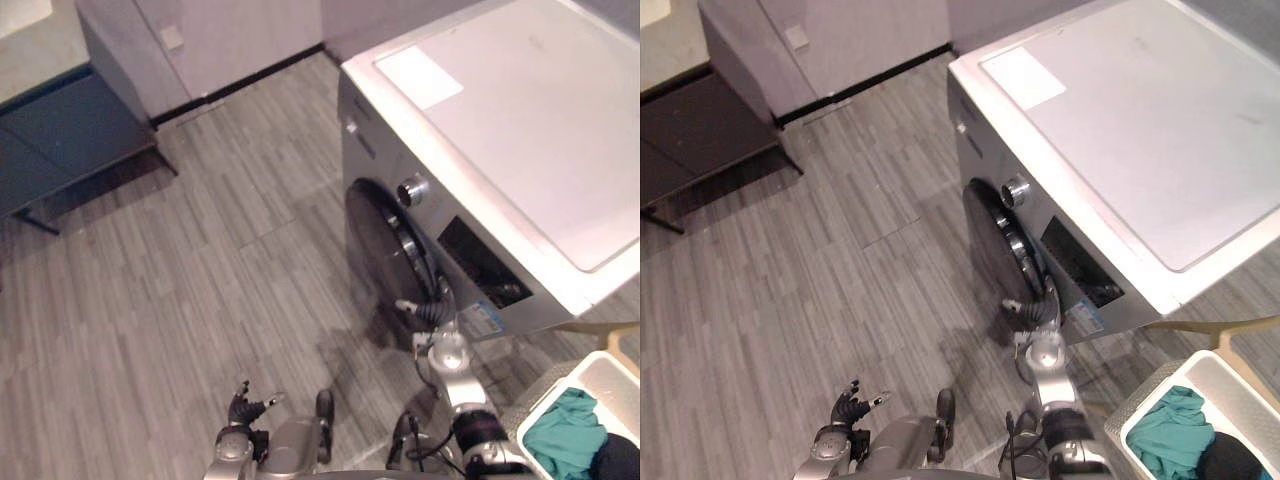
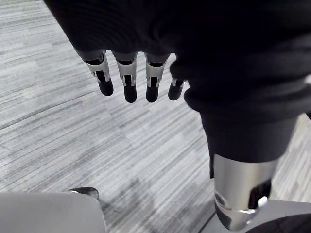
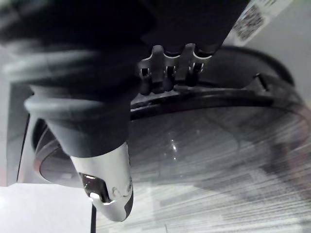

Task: Pick up the laundry basket with both hands and put the clothes into the washing machine.

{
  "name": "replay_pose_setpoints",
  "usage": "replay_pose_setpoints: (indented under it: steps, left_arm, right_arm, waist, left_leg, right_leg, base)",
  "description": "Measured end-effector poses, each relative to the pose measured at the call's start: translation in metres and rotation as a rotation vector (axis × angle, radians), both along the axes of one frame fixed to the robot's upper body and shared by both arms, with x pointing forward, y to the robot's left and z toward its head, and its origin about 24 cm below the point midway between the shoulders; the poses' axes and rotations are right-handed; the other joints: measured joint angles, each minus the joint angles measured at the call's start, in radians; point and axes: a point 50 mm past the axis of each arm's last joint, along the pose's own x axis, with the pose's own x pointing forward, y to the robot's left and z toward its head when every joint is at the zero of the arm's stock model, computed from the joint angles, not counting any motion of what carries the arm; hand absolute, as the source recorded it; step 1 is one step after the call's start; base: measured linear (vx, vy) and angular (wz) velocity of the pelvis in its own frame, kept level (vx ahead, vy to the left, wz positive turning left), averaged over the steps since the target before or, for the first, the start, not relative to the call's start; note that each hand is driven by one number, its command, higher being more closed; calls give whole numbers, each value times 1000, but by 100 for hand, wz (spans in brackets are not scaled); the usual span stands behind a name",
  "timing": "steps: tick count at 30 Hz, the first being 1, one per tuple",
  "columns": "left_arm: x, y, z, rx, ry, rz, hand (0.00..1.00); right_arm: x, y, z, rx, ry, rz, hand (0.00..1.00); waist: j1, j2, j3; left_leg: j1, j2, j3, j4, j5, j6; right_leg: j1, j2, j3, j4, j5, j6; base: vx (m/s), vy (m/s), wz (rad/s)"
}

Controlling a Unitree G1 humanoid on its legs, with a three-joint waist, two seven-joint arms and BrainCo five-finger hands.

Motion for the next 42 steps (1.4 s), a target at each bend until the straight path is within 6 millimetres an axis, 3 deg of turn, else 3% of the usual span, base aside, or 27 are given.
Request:
replay_pose_setpoints:
  steps: [3,8,15,18,19,20,22,23,26,28,31,34,36,39,42]
  left_arm:
    - [16,-1,8,-2,-52,-8,0]
    - [20,-1,12,-13,-81,5,0]
    - [32,-2,18,-6,-117,31,0]
    - [45,-4,25,-4,-161,22,0]
    - [52,-8,30,-4,-184,2,0]
    - [60,-14,36,-7,-214,-29,0]
    - [69,-22,43,-12,-255,-62,0]
    - [73,-26,48,-15,-281,-79,0]
    - [77,-28,53,-20,-303,-81,0]
    - [77,-29,53,-25,-305,-80,0]
    - [86,-37,60,-27,-334,-120,0]
    - [113,-41,85,-15,-441,-150,0]
    - [136,-38,110,17,-531,-173,0]
    - [161,-38,144,50,-655,-188,0]
    - [177,-33,167,88,-723,-185,0]
  right_arm:
    - [27,-12,28,42,-70,-27,0]
    - [38,-9,40,97,-95,-22,0]
    - [40,47,38,164,-86,104,0]
    - [39,91,39,206,-59,225,0]
    - [41,114,49,218,-81,298,0]
    - [47,139,71,215,-133,399,0]
    - [57,158,106,239,-216,445,0]
    - [60,177,149,246,-363,546,0]
    - [45,201,225,319,-650,688,0]
    - [34,208,244,342,-741,743,0]
    - [34,197,235,352,-742,718,0]
    - [40,175,195,324,-637,657,0]
    - [40,151,156,277,-531,613,0]
    - [30,117,126,205,-466,578,0]
    - [23,94,110,160,-429,547,0]
  waist:
    - [21,23,72]
    - [29,22,94]
    - [44,19,95]
    - [49,20,95]
    - [60,20,95]
    - [93,21,95]
    - [135,22,96]
    - [158,23,96]
    - [188,23,97]
    - [187,23,96]
    - [181,20,98]
    - [154,-3,113]
    - [117,-39,135]
    - [65,-56,146]
    - [37,-60,148]
  left_leg:
    - [-60,1,-16,-16,36,-6]
    - [-95,-6,-31,-55,63,13]
    - [-110,2,-45,-95,96,-3]
    - [-128,6,-97,-93,109,-22]
    - [-139,10,-130,-100,116,-35]
    - [-140,10,-158,-117,122,-43]
    - [-144,12,-188,-133,128,-52]
    - [-153,14,-209,-143,148,-58]
    - [-171,14,-210,-144,188,-55]
    - [-171,4,-215,-143,197,-49]
    - [-176,9,-201,-140,198,-49]
    - [-190,52,-156,-139,197,-48]
    - [-191,78,-105,-140,196,-48]
    - [-201,98,-43,-140,192,-42]
    - [-203,112,7,-140,186,-33]
  right_leg:
    - [-91,-13,-7,67,-22,-25]
    - [-178,-38,-15,172,-62,-42]
    - [-222,-38,-25,208,-67,-50]
    - [-214,-28,-74,207,-68,-53]
    - [-213,-27,-105,211,-77,-63]
    - [-213,-27,-131,216,-93,-64]
    - [-211,-34,-171,236,-111,-80]
    - [-204,-42,-214,260,-137,-89]
    - [-206,-67,-260,320,-183,-94]
    - [-207,-82,-264,343,-197,-90]
    - [-218,-72,-245,331,-193,-94]
    - [-242,-13,-190,262,-137,-103]
    - [-261,23,-133,213,-96,-112]
    - [-295,50,-68,177,-52,-115]
    - [-319,68,-16,153,-20,-115]
  base:
    - [-198,-48,12]
    - [-167,-49,14]
    - [-108,-51,1]
    - [-87,-86,31]
    - [-72,-127,65]
    - [-69,-146,68]
    - [-43,-186,82]
    - [-27,-207,105]
    - [5,-147,71]
    - [54,-113,31]
    - [50,-66,-18]
    - [-17,-23,-69]
    - [-61,4,-81]
    - [-79,25,-75]
    - [-87,20,-67]
